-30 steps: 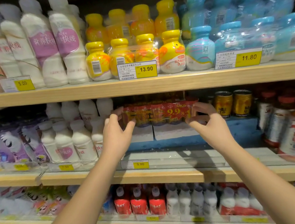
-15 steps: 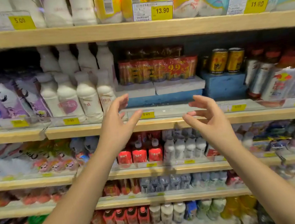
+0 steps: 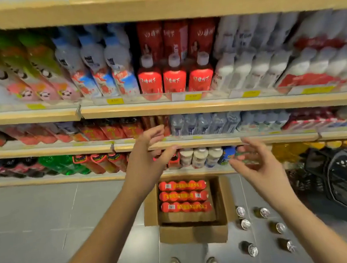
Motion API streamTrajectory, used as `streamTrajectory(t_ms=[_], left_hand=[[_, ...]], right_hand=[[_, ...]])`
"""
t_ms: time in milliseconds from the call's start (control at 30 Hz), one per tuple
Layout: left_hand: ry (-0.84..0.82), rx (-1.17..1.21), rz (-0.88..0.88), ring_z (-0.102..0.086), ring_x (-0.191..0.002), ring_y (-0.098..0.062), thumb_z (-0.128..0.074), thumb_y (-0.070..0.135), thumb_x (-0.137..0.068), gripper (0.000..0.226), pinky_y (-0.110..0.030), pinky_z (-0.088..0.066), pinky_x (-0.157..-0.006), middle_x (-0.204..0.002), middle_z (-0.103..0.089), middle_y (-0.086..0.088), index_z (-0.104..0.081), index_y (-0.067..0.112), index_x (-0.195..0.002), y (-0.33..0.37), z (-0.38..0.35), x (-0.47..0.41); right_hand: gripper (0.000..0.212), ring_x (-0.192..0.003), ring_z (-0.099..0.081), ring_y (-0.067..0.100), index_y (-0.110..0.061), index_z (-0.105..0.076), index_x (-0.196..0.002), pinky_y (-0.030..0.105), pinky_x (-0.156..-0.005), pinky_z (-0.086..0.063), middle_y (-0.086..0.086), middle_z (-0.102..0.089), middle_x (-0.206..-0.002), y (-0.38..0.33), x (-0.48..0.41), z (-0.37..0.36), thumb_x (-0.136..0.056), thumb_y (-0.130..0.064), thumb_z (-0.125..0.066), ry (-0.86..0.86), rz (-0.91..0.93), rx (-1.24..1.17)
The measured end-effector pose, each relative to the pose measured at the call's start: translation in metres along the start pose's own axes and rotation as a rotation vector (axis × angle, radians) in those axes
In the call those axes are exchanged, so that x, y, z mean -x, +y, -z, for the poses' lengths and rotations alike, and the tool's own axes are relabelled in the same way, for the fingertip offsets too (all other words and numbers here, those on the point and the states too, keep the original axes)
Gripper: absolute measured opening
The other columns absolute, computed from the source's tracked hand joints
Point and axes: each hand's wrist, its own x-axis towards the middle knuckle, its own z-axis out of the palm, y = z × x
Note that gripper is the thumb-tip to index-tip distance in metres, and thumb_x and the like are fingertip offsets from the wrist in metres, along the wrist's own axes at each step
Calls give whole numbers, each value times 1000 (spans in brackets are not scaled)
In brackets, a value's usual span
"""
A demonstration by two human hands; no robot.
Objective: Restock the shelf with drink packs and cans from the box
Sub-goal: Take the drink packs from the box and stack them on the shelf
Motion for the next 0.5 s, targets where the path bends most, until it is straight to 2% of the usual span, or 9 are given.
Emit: streamTrajectory(t_ms=[100,200,267,367,433,500], left_hand=[[-9,-16,112,-57,-123,-1,-78,36,-87,54,-18,-54,-92,-131,-62,10,-57,30,-136,-80,-24,18],[-38,-46,208,-56,-121,7,-78,36,-87,50,-9,-51,-86,-129,-61,21,-56,43,-132,-165,-55,32],[-32,-55,272,-55,-119,11,-78,35,-88,48,-2,-47,-81,-128,-60,23,-56,44,-129,-227,-76,39],[-22,-28,343,-55,-114,16,-78,29,-88,44,1,-45,-77,-124,-63,24,-58,40,-126,-322,-109,48],[-14,-17,376,-56,-109,20,-78,24,-89,43,2,-44,-76,-114,-65,36,-58,39,-124,-383,-129,55],[-22,-29,391,-57,-107,21,-78,20,-89,44,2,-44,-76,-109,-65,41,-59,30,-126,-440,-148,64]], right_hand=[[59,-104,-68,5,-41,-57,-135,31,-90,-59,-17,-69,-112,73,6,-28,-82,-35,-83,-51,-101,27],[64,-106,-68,6,-43,-57,-135,38,-93,-58,-18,-69,-114,151,7,-60,-75,-52,-79,-89,-184,36],[68,-107,-68,9,-41,-57,-134,43,-95,-57,-15,-68,-118,207,3,-83,-72,-58,-78,-105,-222,59],[61,-104,-67,6,-36,-57,-133,44,-95,-57,-13,-68,-119,299,-3,-120,-79,-45,-83,-116,-263,116],[58,-101,-66,-1,-31,-59,-132,36,-94,-56,-12,-68,-117,358,-5,-145,-80,-36,-85,-122,-270,165],[60,-104,-67,7,-21,-60,-134,33,-94,-54,-6,-68,-119,414,-4,-166,-81,-34,-87,-144,-267,229]])
